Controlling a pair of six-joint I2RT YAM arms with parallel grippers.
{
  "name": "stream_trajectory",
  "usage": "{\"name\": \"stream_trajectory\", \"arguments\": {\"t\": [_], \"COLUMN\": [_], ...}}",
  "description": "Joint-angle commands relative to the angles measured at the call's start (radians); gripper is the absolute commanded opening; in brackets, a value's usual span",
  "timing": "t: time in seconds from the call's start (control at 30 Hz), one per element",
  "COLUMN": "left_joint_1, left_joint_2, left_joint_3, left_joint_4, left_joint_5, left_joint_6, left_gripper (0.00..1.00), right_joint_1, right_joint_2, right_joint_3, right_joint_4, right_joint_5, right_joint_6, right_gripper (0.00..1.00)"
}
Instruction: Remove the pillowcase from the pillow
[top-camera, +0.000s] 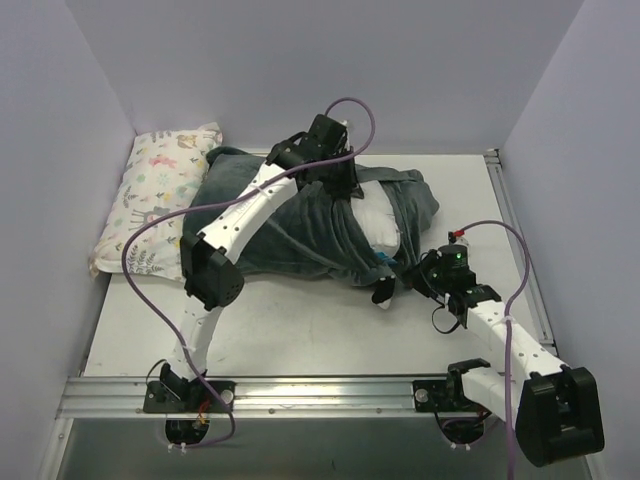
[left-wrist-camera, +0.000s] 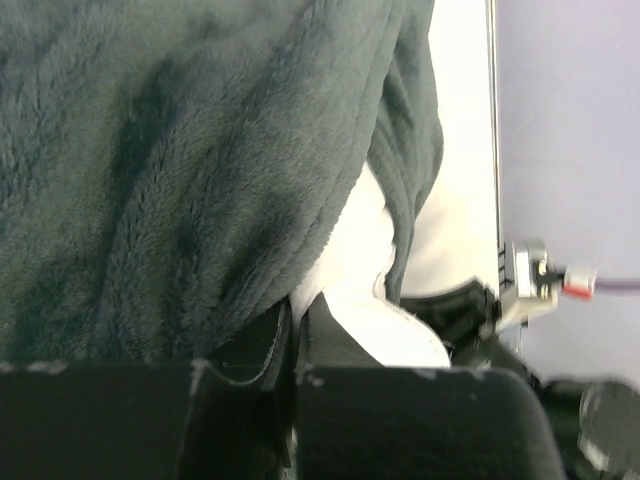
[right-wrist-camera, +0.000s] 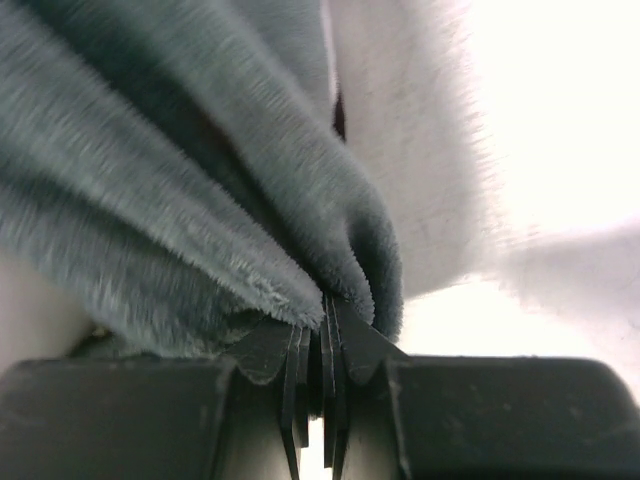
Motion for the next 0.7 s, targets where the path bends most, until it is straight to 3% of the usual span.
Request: {"name": "stream_trajectory", "arguments": {"t": [0.0,0.1,0.13,0.17,0.27,0.3,0.5,0.67], "left_joint_1": [0.099,0.039,0.009,-0.001,-0.022,-0.025,-0.048,-0.060], "left_joint_2": [-0.262,-0.438,-0.487,-0.530,-0.655,-0.690,-0.736,-0.732], "left_joint_3": [-0.131,-0.346,-0.525,-0.601,-0.846,-0.884,-1.025,-1.027], "left_joint_4": [0.169,0.249,0.284,0.318,0.434,0.474,0.562,0.587], "left_joint_5": [-0.078,-0.066,-0.084,-0.084,-0.078,-0.080,-0.103,-0.106], "left_joint_6": [0.044,0.090,0.093,0.086,0.045,0.038,-0.002,-0.020], "left_gripper": [0.00,0.00,0.00,0.00,0.00,0.00,0.00,0.00], "right_joint_1": [-0.055,-0.058,-0.058,-0.058,-0.045,-0.033,0.043,0.177], "right_joint_2": [0.088,0.119,0.122,0.128,0.087,0.070,-0.101,-0.177], "right_joint_3": [0.026,0.110,0.130,0.178,0.236,0.273,0.385,0.486], "right_joint_4": [-0.167,-0.167,-0.168,-0.176,-0.226,-0.260,-0.447,-0.518], "right_joint_5": [-0.042,-0.051,-0.057,-0.063,-0.065,-0.060,0.015,0.081], "right_joint_6": [-0.043,-0.067,-0.073,-0.087,-0.112,-0.127,-0.184,-0.204], "right_gripper": [0.00,0.00,0.01,0.03,0.21,0.32,0.59,0.69]}}
